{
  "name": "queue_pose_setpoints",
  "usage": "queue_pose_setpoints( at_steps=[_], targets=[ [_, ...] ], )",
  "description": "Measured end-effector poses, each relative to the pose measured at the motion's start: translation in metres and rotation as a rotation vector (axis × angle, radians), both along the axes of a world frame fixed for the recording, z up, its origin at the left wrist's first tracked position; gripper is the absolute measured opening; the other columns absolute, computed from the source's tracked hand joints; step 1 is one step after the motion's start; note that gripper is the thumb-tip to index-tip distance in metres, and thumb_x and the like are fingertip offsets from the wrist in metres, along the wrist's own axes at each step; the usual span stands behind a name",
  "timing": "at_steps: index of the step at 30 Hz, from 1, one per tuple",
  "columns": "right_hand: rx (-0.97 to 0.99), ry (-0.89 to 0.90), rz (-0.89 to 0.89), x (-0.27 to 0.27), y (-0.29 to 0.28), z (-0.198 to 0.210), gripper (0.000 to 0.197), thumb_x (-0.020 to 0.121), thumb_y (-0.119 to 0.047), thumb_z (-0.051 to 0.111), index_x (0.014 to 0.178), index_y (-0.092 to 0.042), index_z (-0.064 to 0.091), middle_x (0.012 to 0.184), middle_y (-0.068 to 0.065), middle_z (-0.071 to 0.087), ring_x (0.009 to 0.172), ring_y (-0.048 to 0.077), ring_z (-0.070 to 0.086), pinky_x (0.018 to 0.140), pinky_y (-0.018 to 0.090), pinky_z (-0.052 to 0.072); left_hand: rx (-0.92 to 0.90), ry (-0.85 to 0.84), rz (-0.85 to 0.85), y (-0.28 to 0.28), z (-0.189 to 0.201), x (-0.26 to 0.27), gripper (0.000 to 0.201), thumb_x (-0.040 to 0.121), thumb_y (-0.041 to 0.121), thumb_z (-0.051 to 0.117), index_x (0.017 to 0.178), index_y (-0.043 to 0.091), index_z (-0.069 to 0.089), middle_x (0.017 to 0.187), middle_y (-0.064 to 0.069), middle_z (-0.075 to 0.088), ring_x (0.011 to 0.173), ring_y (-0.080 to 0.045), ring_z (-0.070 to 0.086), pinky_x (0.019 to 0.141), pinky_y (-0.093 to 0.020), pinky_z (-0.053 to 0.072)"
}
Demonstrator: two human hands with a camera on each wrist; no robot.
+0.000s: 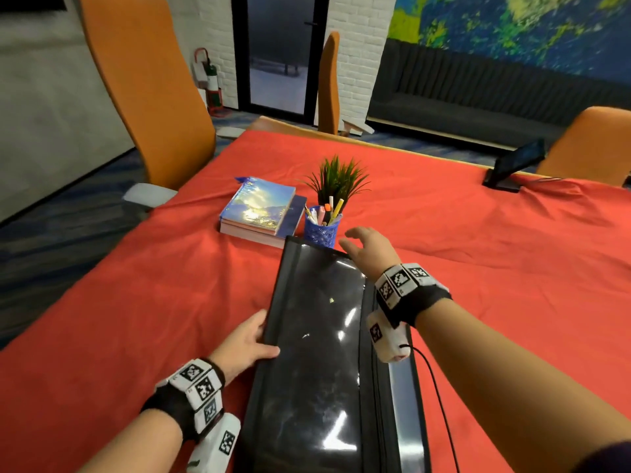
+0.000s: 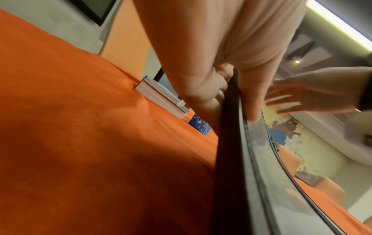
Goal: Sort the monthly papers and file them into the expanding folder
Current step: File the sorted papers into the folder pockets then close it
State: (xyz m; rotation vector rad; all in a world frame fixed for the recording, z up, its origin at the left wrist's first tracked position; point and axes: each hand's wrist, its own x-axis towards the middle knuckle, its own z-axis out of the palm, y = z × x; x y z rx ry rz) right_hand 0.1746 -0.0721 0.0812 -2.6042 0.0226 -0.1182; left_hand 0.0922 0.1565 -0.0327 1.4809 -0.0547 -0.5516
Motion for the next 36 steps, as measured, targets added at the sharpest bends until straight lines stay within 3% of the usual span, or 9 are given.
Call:
queue_pose_setpoints(
  at_steps=[4, 7, 13, 20, 24, 27, 31, 33, 36],
  targets=[
    [-0.078, 0.19, 0.094, 0.012, 0.027, 0.022, 0.039, 0.094, -0.039, 0.045, 0.098, -0.005, 0.066, 0.094, 0.017, 0.061, 0.093, 0.028, 0.055, 0.068, 0.027, 0.033, 0.032, -0.117, -0.015, -0.005, 0.002, -0.004, 0.05, 0.073, -0.019, 0.06, 0.111, 0.012, 0.051, 0.104, -0.002, 0.065, 0.093, 0.002, 0.062, 0.081, -0.012, 0.045],
    [-0.106, 0.213, 0.11, 0.021, 0.043, 0.039, 0.044, 0.091, -0.045, 0.049, 0.092, -0.004, 0.067, 0.083, 0.01, 0.053, 0.081, 0.022, 0.048, 0.065, 0.024, 0.031, 0.023, -0.154, -0.008, -0.003, 0.001, -0.007, 0.047, 0.069, -0.009, 0.063, 0.11, 0.011, 0.052, 0.101, 0.0, 0.067, 0.096, -0.001, 0.061, 0.083, -0.014, 0.046],
    [-0.115, 0.283, 0.169, 0.033, 0.062, 0.055, 0.034, 0.085, -0.038, 0.06, 0.071, -0.007, 0.058, 0.06, 0.001, 0.045, 0.068, 0.021, 0.047, 0.05, 0.024, 0.032, 0.036, -0.194, -0.025, -0.001, 0.009, -0.01, 0.058, 0.078, -0.021, 0.055, 0.114, 0.023, 0.048, 0.113, 0.004, 0.06, 0.099, 0.009, 0.06, 0.085, -0.011, 0.045],
    [-0.038, 0.192, 0.069, 0.039, 0.06, 0.053, 0.028, 0.081, -0.03, 0.064, 0.069, -0.005, 0.059, 0.063, 0.005, 0.047, 0.061, 0.018, 0.044, 0.045, 0.026, 0.029, -0.101, -0.137, 0.161, -0.017, 0.008, -0.023, 0.033, 0.09, -0.004, 0.05, 0.112, 0.02, 0.052, 0.11, 0.004, 0.065, 0.101, -0.003, 0.061, 0.092, -0.019, 0.047],
    [0.064, 0.189, -0.024, 0.042, 0.041, 0.047, 0.027, 0.08, -0.028, 0.063, 0.061, -0.01, 0.056, 0.058, 0.003, 0.047, 0.054, 0.016, 0.043, 0.048, 0.025, 0.032, -0.038, -0.198, 0.292, -0.03, 0.005, -0.014, 0.024, 0.093, 0.0, 0.049, 0.11, 0.016, 0.054, 0.107, 0.0, 0.064, 0.098, -0.005, 0.061, 0.088, -0.014, 0.046],
    [0.079, 0.115, -0.052, 0.044, 0.022, 0.04, 0.026, 0.082, -0.014, 0.054, 0.057, -0.02, 0.051, 0.067, 0.006, 0.059, 0.063, 0.019, 0.053, 0.06, 0.028, 0.046, 0.106, -0.271, 0.362, -0.03, -0.004, -0.002, 0.014, 0.094, 0.009, 0.05, 0.106, 0.015, 0.056, 0.104, -0.003, 0.065, 0.102, -0.017, 0.06, 0.092, -0.026, 0.045],
    [0.162, 0.169, -0.044, 0.043, -0.003, 0.032, 0.022, 0.085, -0.009, 0.053, 0.065, -0.017, 0.055, 0.07, 0.006, 0.061, 0.064, 0.019, 0.056, 0.054, 0.024, 0.044, 0.212, -0.326, 0.441, -0.027, -0.012, 0.003, 0.01, 0.092, 0.022, 0.053, 0.1, 0.017, 0.055, 0.096, 0.0, 0.065, 0.095, -0.018, 0.06, 0.09, -0.032, 0.045],
    [0.175, 0.188, -0.016, 0.04, -0.006, 0.031, 0.011, 0.085, -0.019, 0.06, 0.077, -0.011, 0.063, 0.073, 0.005, 0.059, 0.071, 0.018, 0.055, 0.058, 0.024, 0.042, 0.241, -0.348, 0.447, -0.026, -0.014, 0.002, 0.014, 0.09, 0.028, 0.052, 0.101, 0.019, 0.056, 0.099, -0.002, 0.066, 0.097, -0.019, 0.061, 0.093, -0.037, 0.046],
    [0.131, 0.192, 0.031, 0.037, 0.006, 0.033, 0.031, 0.082, -0.042, 0.063, 0.085, -0.011, 0.067, 0.081, 0.006, 0.059, 0.076, 0.017, 0.053, 0.066, 0.026, 0.039, 0.244, -0.372, 0.451, -0.029, -0.013, -0.002, 0.007, 0.092, 0.028, 0.052, 0.097, 0.026, 0.056, 0.096, 0.003, 0.066, 0.093, -0.014, 0.062, 0.091, -0.036, 0.047]
  ],
)
